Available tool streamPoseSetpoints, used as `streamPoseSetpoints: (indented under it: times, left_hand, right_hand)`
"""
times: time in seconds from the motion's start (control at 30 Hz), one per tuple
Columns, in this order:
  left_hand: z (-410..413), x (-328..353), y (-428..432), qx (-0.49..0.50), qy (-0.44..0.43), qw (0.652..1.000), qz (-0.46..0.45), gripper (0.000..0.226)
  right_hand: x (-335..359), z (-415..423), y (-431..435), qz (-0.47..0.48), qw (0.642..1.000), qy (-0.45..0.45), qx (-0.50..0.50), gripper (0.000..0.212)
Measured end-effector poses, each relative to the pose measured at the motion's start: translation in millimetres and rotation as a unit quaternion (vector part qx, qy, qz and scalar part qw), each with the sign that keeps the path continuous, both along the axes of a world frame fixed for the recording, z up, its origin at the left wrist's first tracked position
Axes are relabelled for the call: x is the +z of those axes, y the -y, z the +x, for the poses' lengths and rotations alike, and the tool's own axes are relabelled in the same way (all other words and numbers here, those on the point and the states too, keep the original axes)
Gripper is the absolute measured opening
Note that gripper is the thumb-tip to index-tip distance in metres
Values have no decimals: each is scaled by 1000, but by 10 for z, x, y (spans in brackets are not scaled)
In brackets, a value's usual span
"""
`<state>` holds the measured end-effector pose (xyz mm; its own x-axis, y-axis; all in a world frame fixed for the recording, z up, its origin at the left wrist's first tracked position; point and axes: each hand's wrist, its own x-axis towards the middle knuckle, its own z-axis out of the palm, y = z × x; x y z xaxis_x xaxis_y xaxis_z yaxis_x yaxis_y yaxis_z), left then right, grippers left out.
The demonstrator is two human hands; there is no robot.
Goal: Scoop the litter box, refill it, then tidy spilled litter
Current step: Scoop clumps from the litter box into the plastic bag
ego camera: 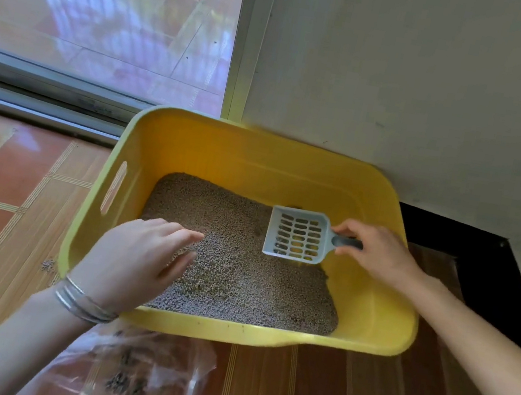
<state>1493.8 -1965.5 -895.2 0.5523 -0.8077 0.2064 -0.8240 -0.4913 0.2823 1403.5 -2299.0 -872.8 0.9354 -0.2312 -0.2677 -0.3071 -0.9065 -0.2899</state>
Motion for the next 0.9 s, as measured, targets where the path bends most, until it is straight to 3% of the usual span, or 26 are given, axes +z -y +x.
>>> streamPoseSetpoints:
  times: [0.17,0.3,0.4,0.57,0.67,0.73,0.9]
  left_hand:
    - [-140,113,-40,-5,14,1000,15,53]
    - [-294,-60,-92,-4,15,999,48,63]
    - [-381,-134,-158,9,13,996,90,62]
    - [-401,-128,-216,-5,24,989,147,45]
    - [-396,-157,-186,-14,16,979,203,40]
    - [-394,-157,-158,-2,3,978,208,38]
    - [-381,-149,-150,17,-4,980,201,31]
  right_hand:
    - [167,352,15,-138,980,-27,144,23]
    - [204,724,152,-281,914,-89,277,18]
    - [111,907,282,-324,867,-97,365,19]
    - [-100,1055,395,-259,849,-145,437,12]
    - [-323,953,340,-194,819,-206,500,22]
    - [-498,822,269,-165,798,-229,533,25]
    - [-641,785,295,-102,789,-251,552,28]
